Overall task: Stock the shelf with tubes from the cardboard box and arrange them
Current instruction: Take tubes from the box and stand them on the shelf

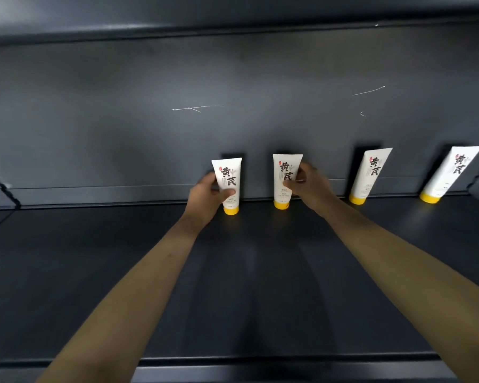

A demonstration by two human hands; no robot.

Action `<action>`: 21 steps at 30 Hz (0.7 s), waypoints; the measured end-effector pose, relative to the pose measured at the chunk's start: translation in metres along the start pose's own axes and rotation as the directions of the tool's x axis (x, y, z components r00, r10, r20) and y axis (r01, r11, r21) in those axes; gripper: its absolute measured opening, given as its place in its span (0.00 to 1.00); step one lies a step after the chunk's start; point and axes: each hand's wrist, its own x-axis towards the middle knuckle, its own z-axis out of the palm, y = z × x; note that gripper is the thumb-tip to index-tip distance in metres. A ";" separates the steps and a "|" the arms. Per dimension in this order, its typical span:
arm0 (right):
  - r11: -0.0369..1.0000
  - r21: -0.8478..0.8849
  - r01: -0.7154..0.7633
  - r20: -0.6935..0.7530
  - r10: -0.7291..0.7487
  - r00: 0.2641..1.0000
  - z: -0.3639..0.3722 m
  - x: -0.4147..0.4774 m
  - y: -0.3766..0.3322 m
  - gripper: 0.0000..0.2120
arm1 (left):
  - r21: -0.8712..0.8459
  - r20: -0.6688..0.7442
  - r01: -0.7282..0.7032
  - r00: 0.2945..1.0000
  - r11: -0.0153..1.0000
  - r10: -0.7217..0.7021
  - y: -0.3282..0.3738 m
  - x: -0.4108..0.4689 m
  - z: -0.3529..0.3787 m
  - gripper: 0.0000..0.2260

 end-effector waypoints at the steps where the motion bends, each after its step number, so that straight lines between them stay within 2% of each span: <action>1: 1.000 -0.006 0.001 0.001 -0.001 1.000 0.001 0.001 0.001 0.17 | 0.000 -0.018 0.004 1.000 1.000 -0.004 0.000 0.004 -0.001 0.15; 14: 0.999 -0.015 -0.034 -0.046 0.033 0.998 0.006 0.001 -0.003 0.16 | -0.055 -0.124 0.016 0.992 0.998 -0.023 -0.011 0.016 -0.005 0.18; 21: 0.995 0.003 -0.104 -0.013 0.104 0.995 -0.010 -0.009 -0.013 0.27 | -0.079 -0.050 0.052 0.997 0.995 -0.056 0.004 0.000 -0.007 0.22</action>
